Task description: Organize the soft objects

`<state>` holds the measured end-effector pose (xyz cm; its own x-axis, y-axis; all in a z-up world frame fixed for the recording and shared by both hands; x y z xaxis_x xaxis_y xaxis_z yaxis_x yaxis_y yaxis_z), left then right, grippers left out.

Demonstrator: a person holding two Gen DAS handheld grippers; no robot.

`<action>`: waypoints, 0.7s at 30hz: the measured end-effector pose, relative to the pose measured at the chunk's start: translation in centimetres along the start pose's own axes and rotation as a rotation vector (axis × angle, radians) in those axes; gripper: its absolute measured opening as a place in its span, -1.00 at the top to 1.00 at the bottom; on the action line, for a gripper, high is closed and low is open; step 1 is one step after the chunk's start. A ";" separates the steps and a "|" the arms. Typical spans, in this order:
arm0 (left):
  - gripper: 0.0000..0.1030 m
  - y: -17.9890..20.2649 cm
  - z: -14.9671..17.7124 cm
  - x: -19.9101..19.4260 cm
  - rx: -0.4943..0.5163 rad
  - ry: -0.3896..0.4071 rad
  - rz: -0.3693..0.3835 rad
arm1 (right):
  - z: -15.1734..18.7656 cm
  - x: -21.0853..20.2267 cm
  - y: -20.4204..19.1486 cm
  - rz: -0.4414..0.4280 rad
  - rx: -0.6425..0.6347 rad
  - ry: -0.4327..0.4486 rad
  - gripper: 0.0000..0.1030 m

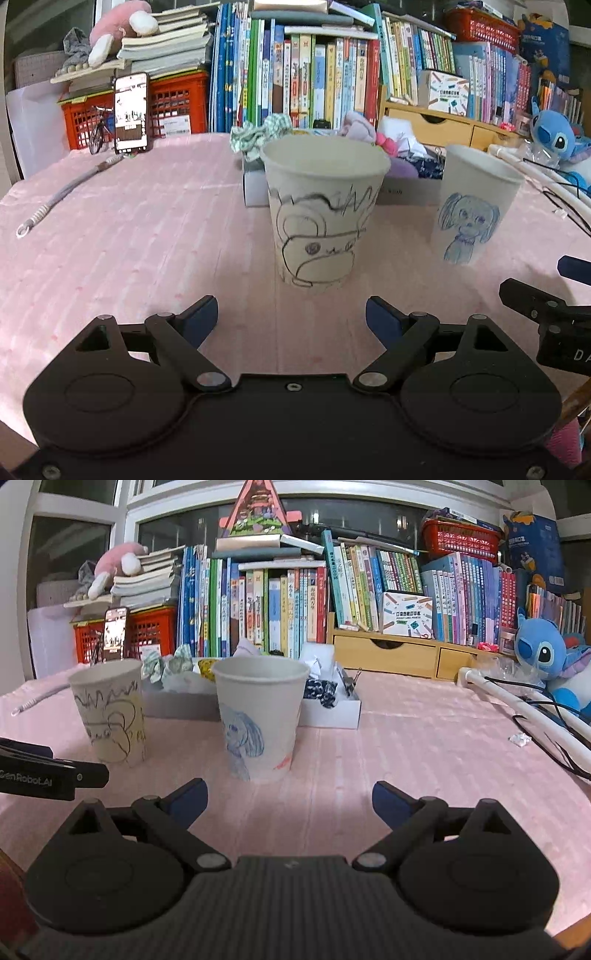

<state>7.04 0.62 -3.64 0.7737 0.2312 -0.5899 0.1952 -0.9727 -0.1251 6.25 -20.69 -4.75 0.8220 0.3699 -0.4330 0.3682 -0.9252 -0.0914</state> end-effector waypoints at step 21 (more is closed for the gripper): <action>-0.99 0.6 0.4 0.8 0.022 0.018 -0.013 | 1.4 1.4 0.0 -0.014 0.025 -0.077 -0.97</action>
<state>7.52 0.23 -4.47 0.7820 0.2438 -0.5737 0.1920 -0.9698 -0.1504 6.81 -20.27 -6.57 0.7804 0.3761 -0.4996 0.3677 -0.9222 -0.1199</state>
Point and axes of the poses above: each gripper's, at about its wrist camera, not at the fingertips, and x roughly the way its jaws point, y to its right, z to its underside, the point moved 5 cm from there along x, roughly the way its jaws point, and after that the axes turned 15 degrees about -z, right-handed, at the moved point
